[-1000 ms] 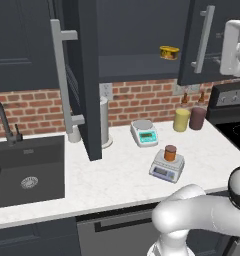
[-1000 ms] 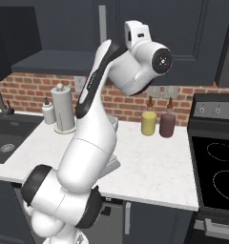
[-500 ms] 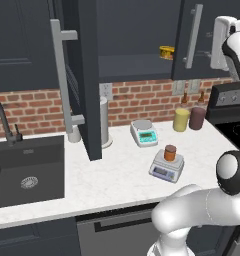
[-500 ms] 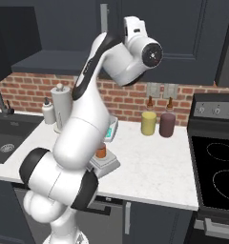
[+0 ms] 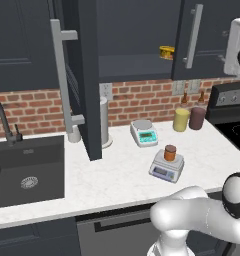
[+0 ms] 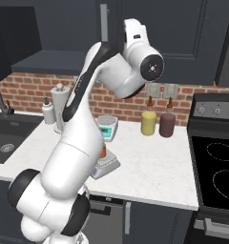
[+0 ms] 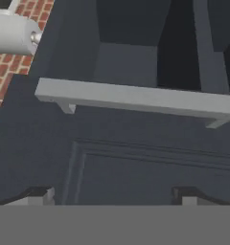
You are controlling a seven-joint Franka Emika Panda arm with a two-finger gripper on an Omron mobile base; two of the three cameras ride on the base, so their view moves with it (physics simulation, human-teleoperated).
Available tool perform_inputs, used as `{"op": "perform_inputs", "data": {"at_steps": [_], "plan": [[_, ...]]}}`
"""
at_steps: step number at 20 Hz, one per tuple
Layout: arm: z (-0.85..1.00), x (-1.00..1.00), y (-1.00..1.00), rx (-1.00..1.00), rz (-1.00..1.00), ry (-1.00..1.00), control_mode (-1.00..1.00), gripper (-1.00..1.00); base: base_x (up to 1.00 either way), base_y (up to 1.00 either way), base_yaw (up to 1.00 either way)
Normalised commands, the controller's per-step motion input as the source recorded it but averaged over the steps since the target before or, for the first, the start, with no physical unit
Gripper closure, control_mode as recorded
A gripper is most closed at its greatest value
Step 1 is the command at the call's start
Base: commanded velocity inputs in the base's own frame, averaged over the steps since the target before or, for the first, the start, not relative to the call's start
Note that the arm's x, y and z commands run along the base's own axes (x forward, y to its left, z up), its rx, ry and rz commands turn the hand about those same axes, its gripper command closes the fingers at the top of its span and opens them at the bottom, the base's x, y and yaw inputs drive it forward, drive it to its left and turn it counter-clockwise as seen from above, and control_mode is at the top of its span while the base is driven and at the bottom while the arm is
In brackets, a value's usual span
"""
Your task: Pick the jam and place it on the digital scale for weighing, and close the cabinet.
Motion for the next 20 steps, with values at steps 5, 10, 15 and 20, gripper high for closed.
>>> {"op": "perform_inputs", "data": {"at_steps": [5, 10, 15, 20], "plan": [[0.01, -1.00, -0.11, 0.05, -0.07, -0.01, -1.00, -1.00, 0.00, 0.00, 0.00], [0.10, -1.00, -0.03, 0.00, 0.01, 0.03, -1.00, -1.00, 0.00, 0.00, 0.00], [0.00, -0.90, -0.02, 0.00, 0.01, 0.04, -1.00, -1.00, 0.00, 0.00, 0.00], [0.00, -0.76, 0.08, 0.00, 0.03, 0.04, -1.00, -1.00, 0.00, 0.00, 0.00]]}}
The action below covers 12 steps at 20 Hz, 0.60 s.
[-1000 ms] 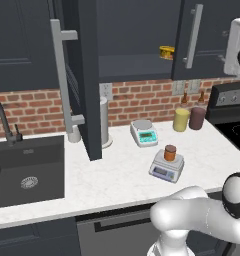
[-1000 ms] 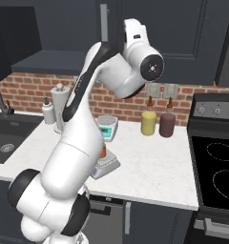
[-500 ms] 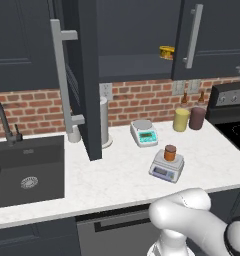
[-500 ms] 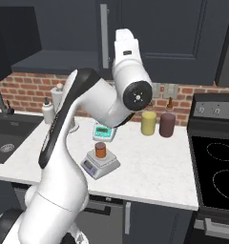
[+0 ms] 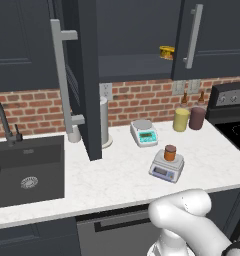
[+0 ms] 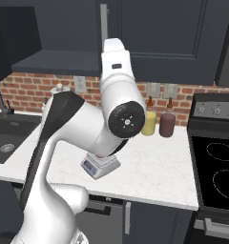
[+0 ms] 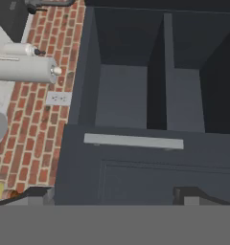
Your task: Pick the jam and place it on the digital scale for weighing, and close the cabinet.
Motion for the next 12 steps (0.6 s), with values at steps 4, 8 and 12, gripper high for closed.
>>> {"op": "perform_inputs", "data": {"at_steps": [4, 8, 12], "plan": [[0.00, -0.72, 0.15, 0.00, 0.03, 0.00, -1.00, -1.00, 0.00, 0.00, 0.00], [0.00, -0.69, 0.34, 0.00, 0.05, 0.00, -1.00, -1.00, 0.00, 0.00, 0.00], [-0.11, -0.94, 0.85, 0.00, 0.14, -0.23, -1.00, -1.00, 0.00, 0.00, 0.00]]}}
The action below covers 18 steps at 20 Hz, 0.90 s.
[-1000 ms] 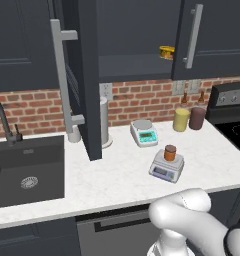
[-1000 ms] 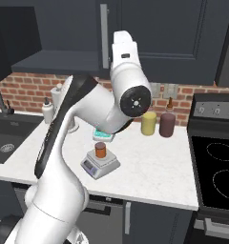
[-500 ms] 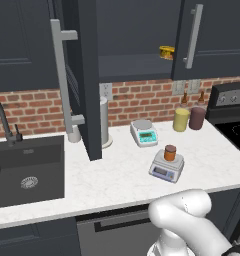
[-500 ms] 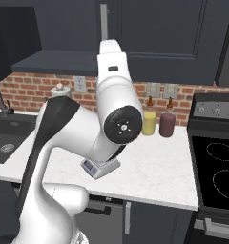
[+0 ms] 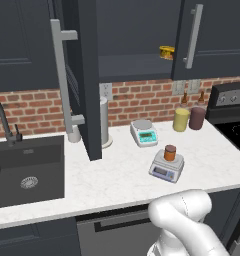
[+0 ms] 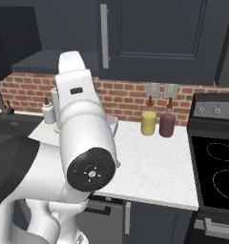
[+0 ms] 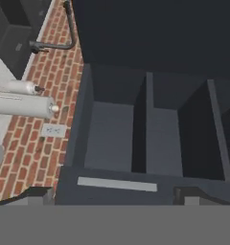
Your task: Pick the jam and place it on the digital scale for weighing, and close the cabinet.
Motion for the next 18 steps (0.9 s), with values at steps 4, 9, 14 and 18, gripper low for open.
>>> {"op": "perform_inputs", "data": {"at_steps": [4, 9, 14, 18], "plan": [[-0.41, -0.72, 1.00, 0.00, 0.10, -0.24, -1.00, -1.00, 0.00, 0.00, 0.00], [-0.75, -0.47, 1.00, 0.04, 0.00, -0.24, -1.00, -1.00, 0.00, 0.00, 0.00], [-0.76, -0.43, 1.00, 0.15, -0.01, -0.22, -1.00, -1.00, 0.00, 0.00, 0.00], [-0.63, -0.66, 1.00, 0.16, -0.04, -0.26, -1.00, -1.00, 0.00, 0.00, 0.00]]}}
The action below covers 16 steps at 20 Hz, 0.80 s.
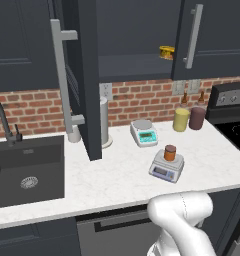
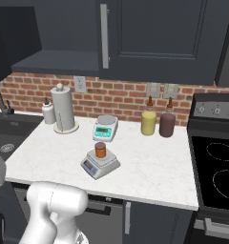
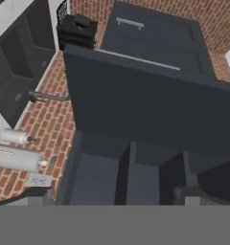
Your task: Pick the jam and place it on the digital scale for weighing, and close the cabinet.
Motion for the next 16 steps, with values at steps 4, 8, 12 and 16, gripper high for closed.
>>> {"op": "perform_inputs", "data": {"at_steps": [4, 8, 12, 16], "plan": [[-0.65, -0.49, 1.00, 0.11, -0.09, -0.23, -1.00, -1.00, 0.00, 0.00, 0.00], [-0.75, -0.34, 1.00, 0.11, -0.10, -0.21, -1.00, -1.00, 0.00, 0.00, 0.00], [-0.71, -0.05, 1.00, 0.13, -0.15, -0.24, -1.00, -1.00, 0.00, 0.00, 0.00], [-0.57, 0.00, 1.00, 0.16, -0.16, -0.23, -1.00, -1.00, 0.00, 0.00, 0.00]]}}
